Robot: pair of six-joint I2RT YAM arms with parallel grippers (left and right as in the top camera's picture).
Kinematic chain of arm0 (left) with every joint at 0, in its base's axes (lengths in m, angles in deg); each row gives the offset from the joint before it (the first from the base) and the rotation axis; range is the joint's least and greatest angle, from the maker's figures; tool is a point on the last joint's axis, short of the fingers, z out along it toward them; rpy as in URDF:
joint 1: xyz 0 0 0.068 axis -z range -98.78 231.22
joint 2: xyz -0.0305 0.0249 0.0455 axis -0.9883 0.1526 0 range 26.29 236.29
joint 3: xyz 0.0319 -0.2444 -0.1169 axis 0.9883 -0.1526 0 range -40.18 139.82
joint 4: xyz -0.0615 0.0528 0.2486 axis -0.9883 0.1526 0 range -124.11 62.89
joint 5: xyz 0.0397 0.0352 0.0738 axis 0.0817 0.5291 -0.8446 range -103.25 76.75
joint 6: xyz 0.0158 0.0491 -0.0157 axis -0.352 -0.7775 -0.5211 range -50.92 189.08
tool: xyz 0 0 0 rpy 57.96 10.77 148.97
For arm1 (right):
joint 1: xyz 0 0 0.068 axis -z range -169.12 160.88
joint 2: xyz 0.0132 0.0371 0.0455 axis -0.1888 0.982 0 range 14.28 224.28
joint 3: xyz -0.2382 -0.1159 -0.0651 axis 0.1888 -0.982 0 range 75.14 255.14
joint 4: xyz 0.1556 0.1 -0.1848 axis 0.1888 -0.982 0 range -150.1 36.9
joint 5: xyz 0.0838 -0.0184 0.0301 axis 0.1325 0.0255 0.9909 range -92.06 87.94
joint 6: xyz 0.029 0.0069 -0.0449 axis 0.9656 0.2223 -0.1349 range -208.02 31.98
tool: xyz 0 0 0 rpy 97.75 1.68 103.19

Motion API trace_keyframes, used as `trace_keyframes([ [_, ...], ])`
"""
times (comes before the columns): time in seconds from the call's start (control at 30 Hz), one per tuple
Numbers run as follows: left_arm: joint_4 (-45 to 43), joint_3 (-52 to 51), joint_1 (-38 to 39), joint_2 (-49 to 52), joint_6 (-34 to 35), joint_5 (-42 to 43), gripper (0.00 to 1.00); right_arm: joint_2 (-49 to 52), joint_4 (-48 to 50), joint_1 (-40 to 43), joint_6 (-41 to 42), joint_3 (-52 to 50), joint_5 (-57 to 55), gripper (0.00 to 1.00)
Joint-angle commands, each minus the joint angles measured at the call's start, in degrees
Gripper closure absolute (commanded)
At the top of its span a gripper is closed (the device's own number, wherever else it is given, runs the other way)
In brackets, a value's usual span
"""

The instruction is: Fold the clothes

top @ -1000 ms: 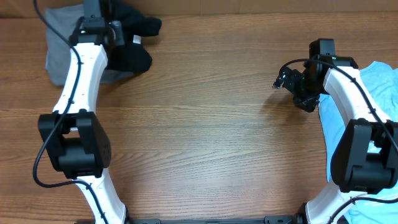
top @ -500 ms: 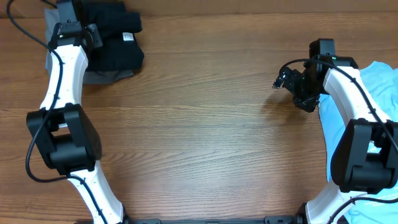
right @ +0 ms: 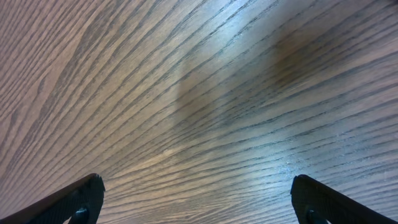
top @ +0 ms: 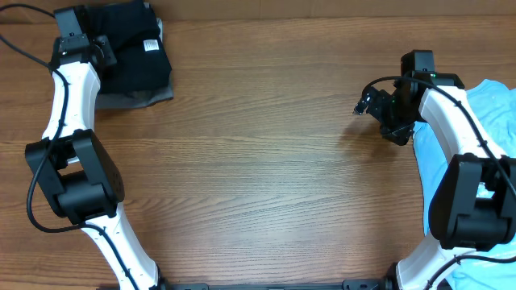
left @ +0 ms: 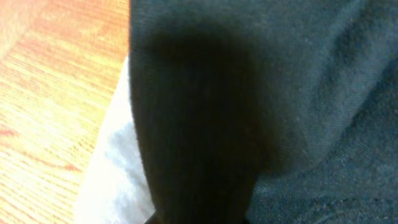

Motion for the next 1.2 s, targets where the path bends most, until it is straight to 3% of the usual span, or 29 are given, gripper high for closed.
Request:
trace_keyframes([
  [0.0, -2.2, 1.7, -0.6, -0.3, -1.7, -1.7, 0.92, -1.8, 0.2, -0.1, 0.0, 1.0, -0.4, 0.0],
  [0.8, -7.2, 1.6, -4.8, 2.4, -3.2, -1.6, 0.87, -1.8, 0.2, -0.1, 0.0, 1.0, -0.3, 0.0],
  [1.03, -9.7, 1.6, -4.9, 5.9, -3.6, -1.2, 0.51, -1.8, 0.2, -0.1, 0.0, 1.0, -0.3, 0.0],
  [1.17, -10.4, 1.7, -4.9, 6.2, -3.9, -1.3, 0.37, -1.8, 0.2, -0.1, 0.0, 1.0, -0.3, 0.0],
])
